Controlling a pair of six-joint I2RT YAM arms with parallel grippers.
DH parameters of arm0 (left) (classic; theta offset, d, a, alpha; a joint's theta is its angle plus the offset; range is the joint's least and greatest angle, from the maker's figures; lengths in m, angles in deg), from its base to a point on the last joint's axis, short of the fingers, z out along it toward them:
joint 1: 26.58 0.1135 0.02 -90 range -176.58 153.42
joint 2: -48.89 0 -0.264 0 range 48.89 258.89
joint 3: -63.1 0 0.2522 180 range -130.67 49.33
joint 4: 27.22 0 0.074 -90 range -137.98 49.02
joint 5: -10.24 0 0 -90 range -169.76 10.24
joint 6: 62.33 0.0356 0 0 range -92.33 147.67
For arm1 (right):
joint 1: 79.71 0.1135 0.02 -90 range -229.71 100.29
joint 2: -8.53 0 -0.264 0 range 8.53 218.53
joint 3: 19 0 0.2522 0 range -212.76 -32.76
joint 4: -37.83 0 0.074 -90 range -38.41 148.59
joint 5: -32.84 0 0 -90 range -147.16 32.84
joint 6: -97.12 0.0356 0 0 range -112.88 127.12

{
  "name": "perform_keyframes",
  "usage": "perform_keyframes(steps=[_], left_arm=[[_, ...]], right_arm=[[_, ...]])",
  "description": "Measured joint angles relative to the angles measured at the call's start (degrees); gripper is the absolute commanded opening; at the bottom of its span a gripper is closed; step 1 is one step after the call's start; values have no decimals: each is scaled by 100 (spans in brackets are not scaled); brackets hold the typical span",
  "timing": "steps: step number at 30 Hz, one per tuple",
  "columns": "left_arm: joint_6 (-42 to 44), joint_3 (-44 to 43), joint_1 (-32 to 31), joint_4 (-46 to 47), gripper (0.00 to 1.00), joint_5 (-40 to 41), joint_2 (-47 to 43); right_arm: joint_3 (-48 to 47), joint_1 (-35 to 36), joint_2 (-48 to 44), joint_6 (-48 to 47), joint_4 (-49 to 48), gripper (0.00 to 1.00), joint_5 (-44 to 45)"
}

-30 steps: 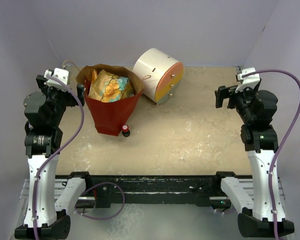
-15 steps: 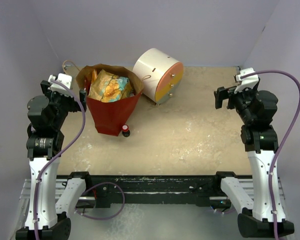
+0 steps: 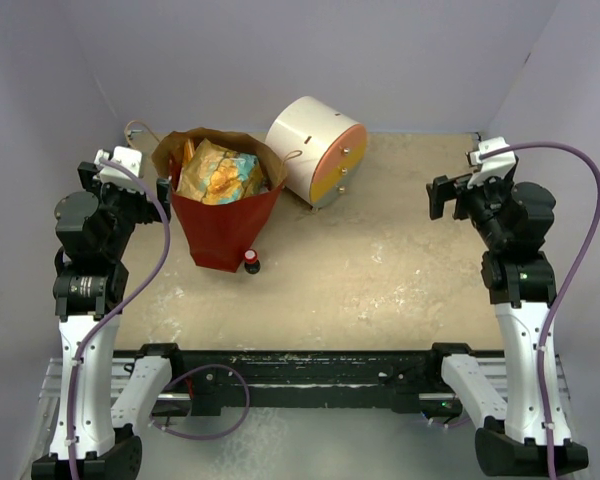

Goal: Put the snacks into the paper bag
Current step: Reset both arms

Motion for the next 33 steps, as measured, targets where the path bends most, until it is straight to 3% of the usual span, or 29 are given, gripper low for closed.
perform_keyframes(steps=[33], left_arm=[[20, 96, 0, 87, 99, 120, 26]], right_arm=[[144, 0, -83, -101, 44, 100, 4]])
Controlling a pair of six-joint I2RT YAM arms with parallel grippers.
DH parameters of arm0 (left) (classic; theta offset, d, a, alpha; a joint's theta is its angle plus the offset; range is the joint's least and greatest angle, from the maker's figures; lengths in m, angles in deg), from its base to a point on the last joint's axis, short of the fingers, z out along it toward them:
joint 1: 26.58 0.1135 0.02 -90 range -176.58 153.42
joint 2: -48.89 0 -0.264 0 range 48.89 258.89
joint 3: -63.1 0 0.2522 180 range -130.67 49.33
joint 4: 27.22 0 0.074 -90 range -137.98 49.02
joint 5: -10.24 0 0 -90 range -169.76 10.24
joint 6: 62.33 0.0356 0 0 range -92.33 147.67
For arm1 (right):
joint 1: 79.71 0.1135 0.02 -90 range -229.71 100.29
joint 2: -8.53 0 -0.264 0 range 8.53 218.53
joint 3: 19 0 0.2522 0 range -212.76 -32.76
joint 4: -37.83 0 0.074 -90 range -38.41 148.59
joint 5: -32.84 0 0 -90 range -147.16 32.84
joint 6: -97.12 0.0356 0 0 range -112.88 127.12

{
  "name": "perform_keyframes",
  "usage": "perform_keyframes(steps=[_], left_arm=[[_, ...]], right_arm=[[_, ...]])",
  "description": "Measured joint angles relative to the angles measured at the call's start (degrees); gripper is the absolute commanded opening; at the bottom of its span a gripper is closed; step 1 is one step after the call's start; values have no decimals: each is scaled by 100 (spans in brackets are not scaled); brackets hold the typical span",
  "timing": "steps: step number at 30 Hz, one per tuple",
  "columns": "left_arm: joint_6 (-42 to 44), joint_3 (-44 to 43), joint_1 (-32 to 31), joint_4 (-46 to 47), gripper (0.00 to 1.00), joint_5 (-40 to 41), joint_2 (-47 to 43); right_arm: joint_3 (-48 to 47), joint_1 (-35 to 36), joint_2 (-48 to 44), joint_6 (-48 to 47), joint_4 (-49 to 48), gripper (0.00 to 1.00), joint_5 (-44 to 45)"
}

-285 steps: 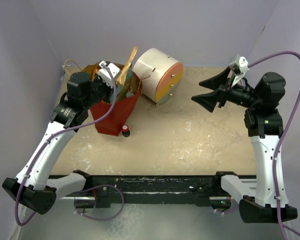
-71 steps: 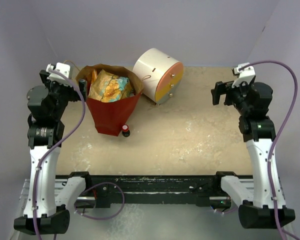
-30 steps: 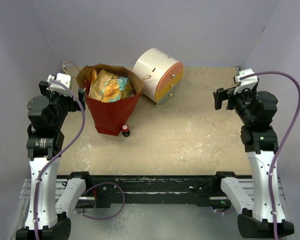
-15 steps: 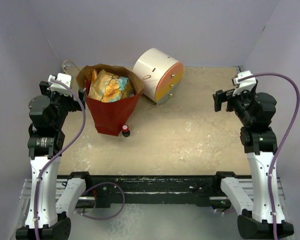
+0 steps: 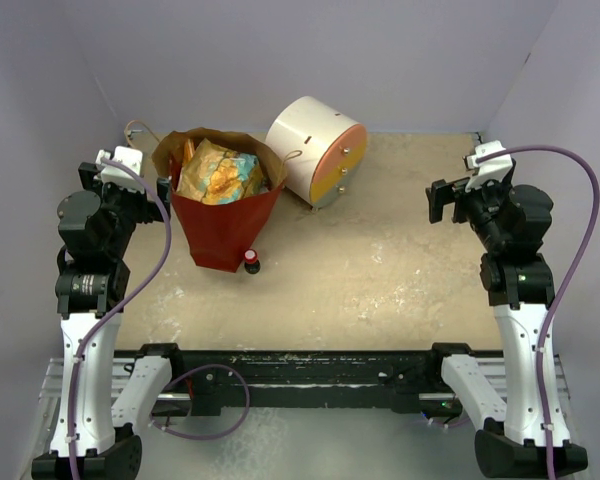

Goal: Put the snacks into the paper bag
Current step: Reset both arms

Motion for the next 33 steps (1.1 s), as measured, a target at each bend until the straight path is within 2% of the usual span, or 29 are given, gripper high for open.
perform_keyframes(steps=[33], left_arm=[[-50, 0, 0, 0, 99, 0, 2]], right_arm=[[0, 0, 4, 2, -92, 100, 118]])
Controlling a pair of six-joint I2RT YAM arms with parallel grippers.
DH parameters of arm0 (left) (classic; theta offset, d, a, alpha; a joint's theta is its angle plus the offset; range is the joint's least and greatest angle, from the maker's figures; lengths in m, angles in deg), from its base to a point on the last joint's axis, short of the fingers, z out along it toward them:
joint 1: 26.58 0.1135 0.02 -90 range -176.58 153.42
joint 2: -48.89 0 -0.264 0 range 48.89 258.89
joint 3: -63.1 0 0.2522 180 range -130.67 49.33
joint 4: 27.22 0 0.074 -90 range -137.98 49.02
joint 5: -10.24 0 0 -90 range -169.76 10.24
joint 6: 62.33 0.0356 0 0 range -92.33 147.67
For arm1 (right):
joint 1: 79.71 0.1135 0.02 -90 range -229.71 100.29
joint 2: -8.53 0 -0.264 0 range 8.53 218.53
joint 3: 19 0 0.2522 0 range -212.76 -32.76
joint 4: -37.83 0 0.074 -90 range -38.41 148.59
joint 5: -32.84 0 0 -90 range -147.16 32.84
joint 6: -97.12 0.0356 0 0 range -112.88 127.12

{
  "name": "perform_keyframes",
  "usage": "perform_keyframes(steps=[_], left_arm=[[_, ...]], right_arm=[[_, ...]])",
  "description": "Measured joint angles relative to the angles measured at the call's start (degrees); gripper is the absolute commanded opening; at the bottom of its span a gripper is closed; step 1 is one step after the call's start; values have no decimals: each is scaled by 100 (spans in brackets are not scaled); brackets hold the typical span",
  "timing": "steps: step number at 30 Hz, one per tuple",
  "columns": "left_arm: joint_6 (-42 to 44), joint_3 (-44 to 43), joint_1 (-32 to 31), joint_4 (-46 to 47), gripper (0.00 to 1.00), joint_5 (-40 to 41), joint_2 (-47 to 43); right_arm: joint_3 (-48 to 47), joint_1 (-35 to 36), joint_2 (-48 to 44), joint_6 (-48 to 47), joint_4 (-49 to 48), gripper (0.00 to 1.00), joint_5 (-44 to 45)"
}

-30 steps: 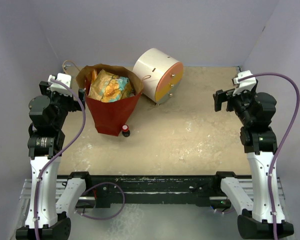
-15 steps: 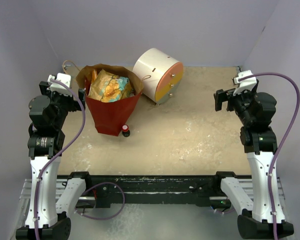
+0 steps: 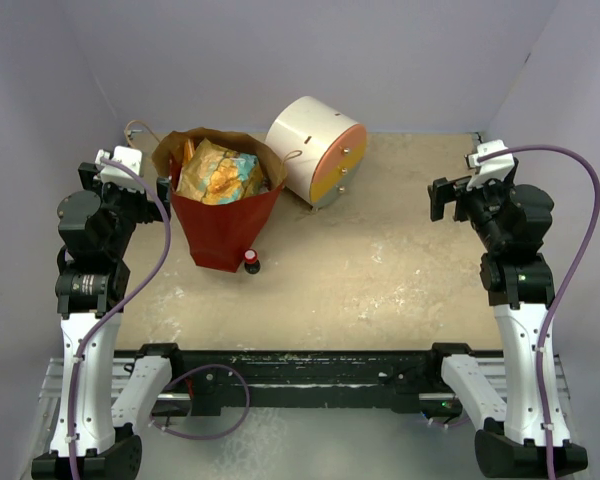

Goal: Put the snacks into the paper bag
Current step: Reset both arms

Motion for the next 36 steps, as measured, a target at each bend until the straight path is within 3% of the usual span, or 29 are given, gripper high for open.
perform_keyframes(steps=[36], left_arm=[[-2, 74, 0, 31, 99, 33, 24]], right_arm=[[9, 0, 46, 4, -57, 100, 140]])
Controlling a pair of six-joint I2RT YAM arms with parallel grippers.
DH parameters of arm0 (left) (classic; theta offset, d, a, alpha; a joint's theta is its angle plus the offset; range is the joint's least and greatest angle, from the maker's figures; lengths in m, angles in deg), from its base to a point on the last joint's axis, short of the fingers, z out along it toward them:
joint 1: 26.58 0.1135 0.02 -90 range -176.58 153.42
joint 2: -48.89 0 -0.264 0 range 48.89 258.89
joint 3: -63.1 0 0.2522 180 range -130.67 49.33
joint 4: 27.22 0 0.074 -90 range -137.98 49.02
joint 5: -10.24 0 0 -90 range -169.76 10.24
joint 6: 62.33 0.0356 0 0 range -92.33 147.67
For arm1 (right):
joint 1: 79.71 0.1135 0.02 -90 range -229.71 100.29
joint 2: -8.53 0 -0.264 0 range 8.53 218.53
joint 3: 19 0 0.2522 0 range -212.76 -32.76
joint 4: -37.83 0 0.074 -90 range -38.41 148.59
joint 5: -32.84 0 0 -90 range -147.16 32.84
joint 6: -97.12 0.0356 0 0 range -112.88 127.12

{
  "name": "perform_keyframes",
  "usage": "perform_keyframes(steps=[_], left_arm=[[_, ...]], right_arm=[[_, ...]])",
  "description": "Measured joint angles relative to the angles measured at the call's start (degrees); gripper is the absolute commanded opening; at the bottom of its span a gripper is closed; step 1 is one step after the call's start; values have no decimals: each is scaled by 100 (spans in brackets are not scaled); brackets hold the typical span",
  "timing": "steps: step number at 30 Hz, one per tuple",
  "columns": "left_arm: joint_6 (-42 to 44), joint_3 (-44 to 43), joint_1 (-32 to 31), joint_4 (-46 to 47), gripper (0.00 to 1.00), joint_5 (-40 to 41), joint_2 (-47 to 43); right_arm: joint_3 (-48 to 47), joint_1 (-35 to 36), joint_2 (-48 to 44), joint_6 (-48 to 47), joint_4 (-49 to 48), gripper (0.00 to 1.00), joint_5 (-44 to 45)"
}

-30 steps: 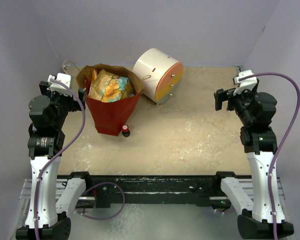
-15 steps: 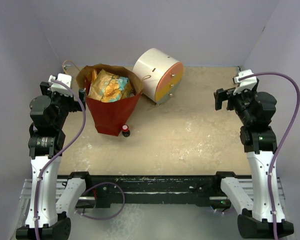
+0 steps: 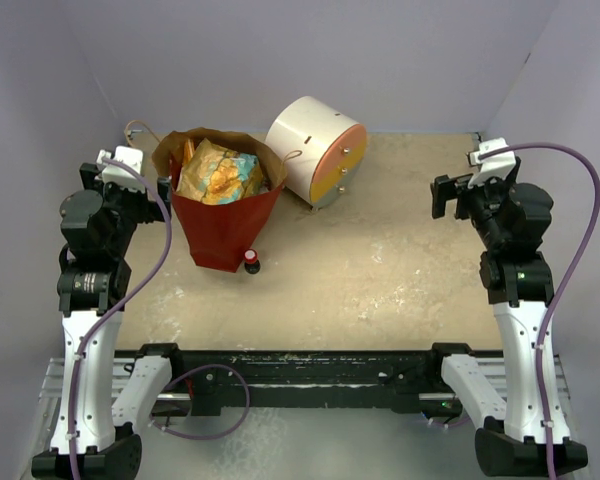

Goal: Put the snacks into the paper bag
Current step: Reset both arms

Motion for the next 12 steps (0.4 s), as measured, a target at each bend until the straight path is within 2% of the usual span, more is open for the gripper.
perform_keyframes(steps=[12], left_arm=[[-55, 0, 4, 11, 99, 144, 46]], right_arm=[[0, 0, 70, 37, -74, 100, 304]])
